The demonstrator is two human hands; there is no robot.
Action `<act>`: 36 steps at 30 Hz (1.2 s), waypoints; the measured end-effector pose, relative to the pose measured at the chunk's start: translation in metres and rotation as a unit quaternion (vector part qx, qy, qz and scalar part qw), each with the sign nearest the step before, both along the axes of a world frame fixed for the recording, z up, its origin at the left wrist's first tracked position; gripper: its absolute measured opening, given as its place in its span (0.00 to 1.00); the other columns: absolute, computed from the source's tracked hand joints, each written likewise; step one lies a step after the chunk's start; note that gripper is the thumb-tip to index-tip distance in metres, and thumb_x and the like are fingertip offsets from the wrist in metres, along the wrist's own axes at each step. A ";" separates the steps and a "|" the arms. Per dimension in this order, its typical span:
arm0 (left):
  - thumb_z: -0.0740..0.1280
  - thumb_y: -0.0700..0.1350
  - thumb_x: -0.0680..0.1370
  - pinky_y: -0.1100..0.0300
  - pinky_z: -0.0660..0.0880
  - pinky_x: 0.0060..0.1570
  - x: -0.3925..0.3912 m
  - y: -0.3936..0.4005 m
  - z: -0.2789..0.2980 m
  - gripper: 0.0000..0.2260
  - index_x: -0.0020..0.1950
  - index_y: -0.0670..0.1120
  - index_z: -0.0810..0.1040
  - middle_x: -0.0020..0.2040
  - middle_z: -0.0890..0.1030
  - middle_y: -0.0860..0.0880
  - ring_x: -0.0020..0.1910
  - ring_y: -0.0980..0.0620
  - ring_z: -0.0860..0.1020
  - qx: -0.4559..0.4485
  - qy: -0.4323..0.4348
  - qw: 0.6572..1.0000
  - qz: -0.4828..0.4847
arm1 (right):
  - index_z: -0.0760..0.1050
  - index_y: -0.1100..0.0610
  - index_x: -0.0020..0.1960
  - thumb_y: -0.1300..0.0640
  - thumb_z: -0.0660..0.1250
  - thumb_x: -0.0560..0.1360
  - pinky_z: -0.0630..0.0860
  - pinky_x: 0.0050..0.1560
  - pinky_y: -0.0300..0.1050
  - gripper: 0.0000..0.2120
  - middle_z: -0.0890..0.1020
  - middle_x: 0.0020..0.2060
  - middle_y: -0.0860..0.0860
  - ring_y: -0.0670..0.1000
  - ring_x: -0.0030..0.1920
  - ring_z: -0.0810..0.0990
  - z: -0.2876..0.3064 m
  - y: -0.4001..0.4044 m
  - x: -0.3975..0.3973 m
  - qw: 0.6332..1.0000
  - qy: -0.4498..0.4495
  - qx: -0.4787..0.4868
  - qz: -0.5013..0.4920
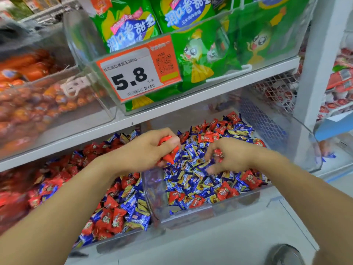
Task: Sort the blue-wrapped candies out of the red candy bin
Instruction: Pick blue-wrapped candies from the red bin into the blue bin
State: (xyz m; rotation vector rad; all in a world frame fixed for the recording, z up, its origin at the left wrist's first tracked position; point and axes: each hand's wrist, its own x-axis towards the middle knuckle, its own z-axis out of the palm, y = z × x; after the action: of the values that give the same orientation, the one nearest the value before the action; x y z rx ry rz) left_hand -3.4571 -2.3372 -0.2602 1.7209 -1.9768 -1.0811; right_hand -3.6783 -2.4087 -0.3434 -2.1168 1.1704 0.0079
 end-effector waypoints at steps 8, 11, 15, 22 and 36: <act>0.58 0.58 0.78 0.57 0.78 0.34 0.085 0.087 -0.021 0.15 0.45 0.48 0.75 0.32 0.70 0.52 0.30 0.55 0.74 -0.164 0.029 0.946 0.278 | 0.75 0.46 0.50 0.53 0.65 0.80 0.71 0.36 0.54 0.02 0.75 0.32 0.45 0.53 0.35 0.71 0.031 0.052 0.074 0.950 -0.310 0.026 -0.028; 0.64 0.44 0.81 0.59 0.70 0.38 0.127 0.092 -0.032 0.04 0.48 0.50 0.78 0.36 0.77 0.55 0.34 0.56 0.75 -0.271 -0.058 0.919 0.281 | 0.76 0.48 0.51 0.58 0.63 0.81 0.73 0.38 0.42 0.06 0.77 0.32 0.36 0.43 0.33 0.73 0.054 0.075 0.128 0.938 -0.341 -0.060 0.007; 0.70 0.45 0.77 0.58 0.73 0.51 0.168 0.084 -0.032 0.07 0.54 0.49 0.80 0.48 0.83 0.51 0.50 0.50 0.80 -0.257 -0.038 0.912 0.319 | 0.77 0.54 0.61 0.55 0.65 0.80 0.73 0.53 0.42 0.11 0.83 0.53 0.46 0.47 0.48 0.79 0.068 0.075 0.197 0.955 -0.253 -0.146 0.052; 0.70 0.50 0.76 0.62 0.63 0.58 0.153 0.088 -0.038 0.18 0.65 0.50 0.75 0.57 0.76 0.49 0.64 0.48 0.70 -0.260 -0.088 0.919 0.284 | 0.71 0.54 0.39 0.56 0.63 0.81 0.62 0.36 0.43 0.12 0.76 0.35 0.55 0.54 0.38 0.75 0.059 0.048 0.171 0.970 -0.097 -0.218 -0.046; 0.61 0.42 0.81 0.66 0.67 0.50 -0.014 -0.036 -0.023 0.15 0.67 0.46 0.73 0.60 0.78 0.48 0.56 0.50 0.76 -0.104 -0.199 0.975 0.006 | 0.55 0.47 0.79 0.52 0.72 0.74 0.61 0.75 0.54 0.39 0.65 0.75 0.58 0.61 0.75 0.63 -0.010 -0.044 0.024 0.982 0.088 -0.140 -0.089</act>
State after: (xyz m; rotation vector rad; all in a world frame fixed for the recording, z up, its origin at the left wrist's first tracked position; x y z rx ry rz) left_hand -3.4712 -2.3734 -0.2827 1.9415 -2.2094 -0.5255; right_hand -3.6546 -2.4529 -0.3534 -2.2821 1.5393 -0.0560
